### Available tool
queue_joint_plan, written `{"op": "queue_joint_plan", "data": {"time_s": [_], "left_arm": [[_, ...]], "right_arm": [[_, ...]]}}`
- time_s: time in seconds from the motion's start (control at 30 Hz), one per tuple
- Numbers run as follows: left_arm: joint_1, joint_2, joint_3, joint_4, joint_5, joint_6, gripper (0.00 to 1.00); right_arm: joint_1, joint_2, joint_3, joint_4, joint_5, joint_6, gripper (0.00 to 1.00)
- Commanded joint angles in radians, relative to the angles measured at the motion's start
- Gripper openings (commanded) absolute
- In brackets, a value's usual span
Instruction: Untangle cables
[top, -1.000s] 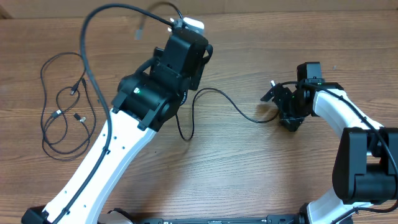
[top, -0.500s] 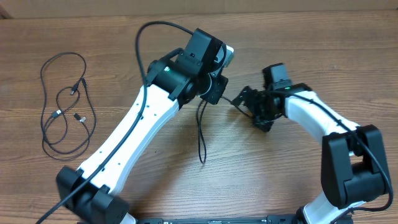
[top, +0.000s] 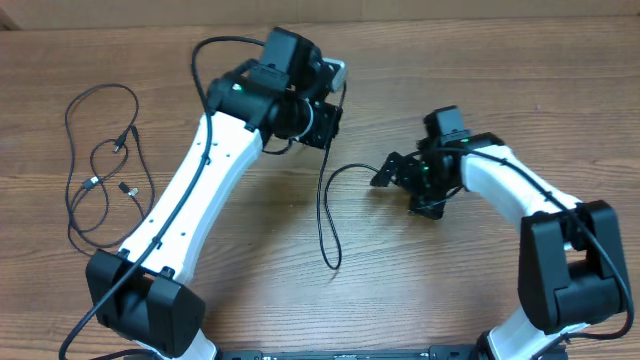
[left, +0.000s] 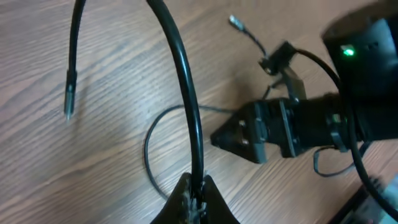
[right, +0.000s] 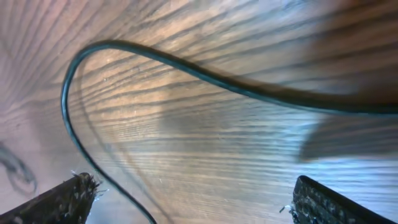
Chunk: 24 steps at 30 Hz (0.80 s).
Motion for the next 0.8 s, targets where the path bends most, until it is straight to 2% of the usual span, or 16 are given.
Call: {"op": "queue_joint_plan", "data": {"time_s": [0.0,0.23,0.3,0.4,0.53,0.63,0.7,0.77], "left_arm": [[0.008,0.010,0.011,0.038,0.053,-0.138,0.04],[-0.026,0.079,0.011,0.132,0.051,-0.228,0.04],[-0.043,0.116,0.011,0.167,0.054,-0.251,0.04],[-0.069,0.174,0.011,0.219,0.054,-0.259,0.04],[-0.101,0.248,0.011,0.282,0.054,-0.304,0.04],[-0.116,0.286,0.011,0.322,0.054,-0.338,0.08],[-0.122,0.304,0.011,0.357,0.054,-0.341,0.17],[-0.125,0.316,0.011,0.400,0.053,-0.341,0.61]], "right_arm": [[-0.085,-0.001,0.055,-0.030,-0.057,-0.136,1.00],[-0.266,-0.001,0.046,-0.059,0.134,-0.120,1.00],[-0.297,-0.001,0.024,-0.054,0.201,-0.058,1.00],[-0.317,-0.001,-0.007,-0.047,0.251,0.005,1.00],[-0.315,-0.001,-0.063,-0.007,0.254,0.004,1.00],[-0.314,-0.001,-0.097,0.014,0.254,0.004,1.00],[-0.314,-0.001,-0.107,0.018,0.255,0.004,1.00],[-0.314,-0.001,-0.112,0.019,0.255,0.003,1.00]]}}
